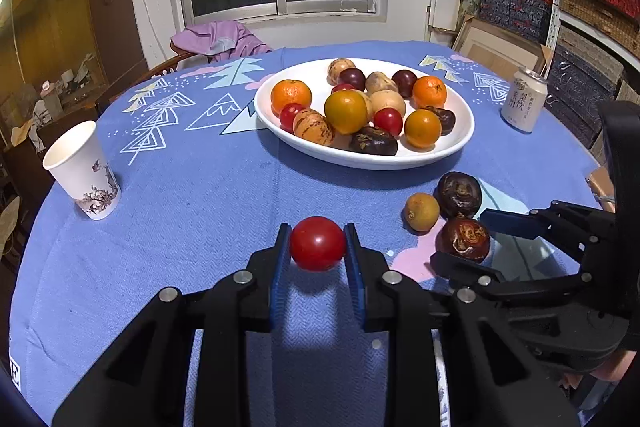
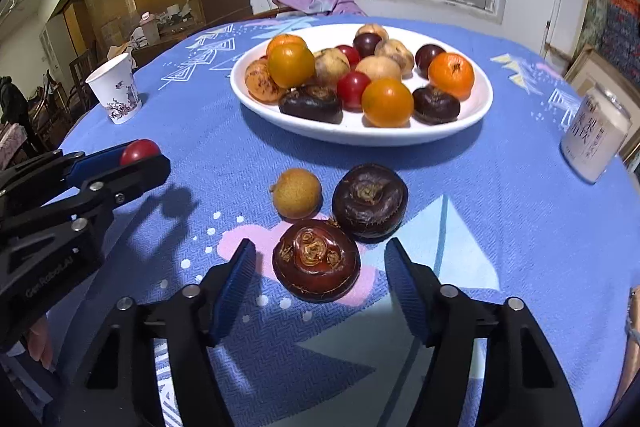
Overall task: Organize fruits
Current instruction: 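Grasp a red tomato with the left tool while the right tool grasps a dark mangosteen, then release the tomato onto the plate with the left tool while the right tool releases the mangosteen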
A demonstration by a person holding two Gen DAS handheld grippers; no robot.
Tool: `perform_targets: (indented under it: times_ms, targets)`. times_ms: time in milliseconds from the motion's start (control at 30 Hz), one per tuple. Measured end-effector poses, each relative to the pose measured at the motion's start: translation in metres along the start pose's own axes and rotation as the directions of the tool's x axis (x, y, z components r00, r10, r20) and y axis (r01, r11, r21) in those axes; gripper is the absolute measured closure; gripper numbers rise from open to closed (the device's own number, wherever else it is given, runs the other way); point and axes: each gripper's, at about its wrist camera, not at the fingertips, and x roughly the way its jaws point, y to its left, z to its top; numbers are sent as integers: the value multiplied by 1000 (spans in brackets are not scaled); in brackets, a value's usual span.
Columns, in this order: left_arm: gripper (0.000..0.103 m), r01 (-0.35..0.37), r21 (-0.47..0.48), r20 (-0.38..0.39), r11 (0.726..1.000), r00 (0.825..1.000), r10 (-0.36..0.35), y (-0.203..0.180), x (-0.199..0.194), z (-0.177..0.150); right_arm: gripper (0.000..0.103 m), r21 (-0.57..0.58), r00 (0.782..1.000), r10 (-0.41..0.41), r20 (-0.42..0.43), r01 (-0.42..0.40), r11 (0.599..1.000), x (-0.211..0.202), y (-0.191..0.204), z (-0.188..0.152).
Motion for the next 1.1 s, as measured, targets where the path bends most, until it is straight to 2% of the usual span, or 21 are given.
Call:
perform_targets:
  times_ms: [200, 267, 767, 833, 933, 1033, 1100]
  targets:
    - [77, -13, 7, -4, 1000, 1000, 14, -1, 3, -1, 51, 3, 1000, 12, 2, -12, 1000, 1, 1, 2]
    - [77, -17, 9, -4, 1000, 1000, 17, -1, 4, -1, 59, -2, 1000, 22, 4, -22, 1000, 1, 2, 2]
    - [77, -33, 18, 5, 999, 999, 33, -1, 0, -4, 59, -20, 997, 74, 12, -74, 997, -15, 6, -11]
    - [77, -27, 4, 17, 1000, 1000, 27, 2, -7, -3, 59, -20, 995, 90, 34, -90, 996, -28, 5, -14]
    - [77, 9, -32, 52, 999, 999, -7, 8, -24, 9, 59, -4, 985, 111, 134, -112, 994, -66, -3, -9]
    - [77, 4, -24, 84, 1000, 996, -2, 9, -33, 39, 60, 6, 970, 77, 230, -81, 997, -97, -15, 13]
    - [77, -14, -6, 94, 1000, 995, 15, 3, -29, 60, 60, 27, 965, 51, 256, -60, 998, -101, -25, 34]
